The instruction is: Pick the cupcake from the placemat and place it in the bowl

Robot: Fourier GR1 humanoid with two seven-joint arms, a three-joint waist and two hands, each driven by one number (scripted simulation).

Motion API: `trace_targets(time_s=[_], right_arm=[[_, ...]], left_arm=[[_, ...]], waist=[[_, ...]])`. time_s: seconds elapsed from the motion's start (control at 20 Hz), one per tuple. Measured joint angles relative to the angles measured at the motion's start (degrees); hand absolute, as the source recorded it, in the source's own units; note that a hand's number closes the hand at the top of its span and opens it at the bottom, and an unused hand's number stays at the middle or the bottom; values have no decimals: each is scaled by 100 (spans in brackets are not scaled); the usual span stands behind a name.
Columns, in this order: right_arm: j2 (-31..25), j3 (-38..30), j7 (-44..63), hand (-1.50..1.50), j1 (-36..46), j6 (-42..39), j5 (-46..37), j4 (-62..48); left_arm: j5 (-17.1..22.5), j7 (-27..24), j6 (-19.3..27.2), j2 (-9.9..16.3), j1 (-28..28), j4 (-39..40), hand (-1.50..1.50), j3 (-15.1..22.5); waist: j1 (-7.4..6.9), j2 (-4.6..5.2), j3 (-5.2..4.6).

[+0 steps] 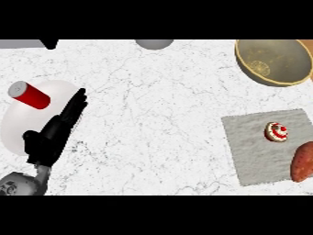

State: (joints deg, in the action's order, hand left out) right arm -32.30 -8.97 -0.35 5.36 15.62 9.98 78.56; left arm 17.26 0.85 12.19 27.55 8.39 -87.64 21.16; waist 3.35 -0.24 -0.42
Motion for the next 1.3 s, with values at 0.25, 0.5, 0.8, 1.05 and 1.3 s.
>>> trace_targets(time_s=[0.25, 0.5, 0.8, 1.05, 1.3], right_arm=[[339, 87, -89, -150, -368, 826, -602, 141], [-352, 577, 882, -150, -370, 673, -1454, 283], [-1470, 1193, 2611, -150, -178, -706, -1825, 444], [-1972, 1501, 4005, -150, 237, -2377, -1078, 725], [-2030, 1611, 5421, -150, 941, -3400, -177, 899]], left_arm=[[0, -160, -344, -319, 93, -167, 0, 240], [-39, -79, -439, -433, 172, -254, 0, 306], [-151, -133, -464, -558, 187, -227, 0, 425], [-146, -71, -502, -596, 273, -211, 0, 394], [-196, -59, -534, -669, 315, -147, 0, 340]], waist=[[-194, 14, 29], [-303, 22, 27], [-390, 32, 9], [-441, 32, 11], [-436, 31, 21]])
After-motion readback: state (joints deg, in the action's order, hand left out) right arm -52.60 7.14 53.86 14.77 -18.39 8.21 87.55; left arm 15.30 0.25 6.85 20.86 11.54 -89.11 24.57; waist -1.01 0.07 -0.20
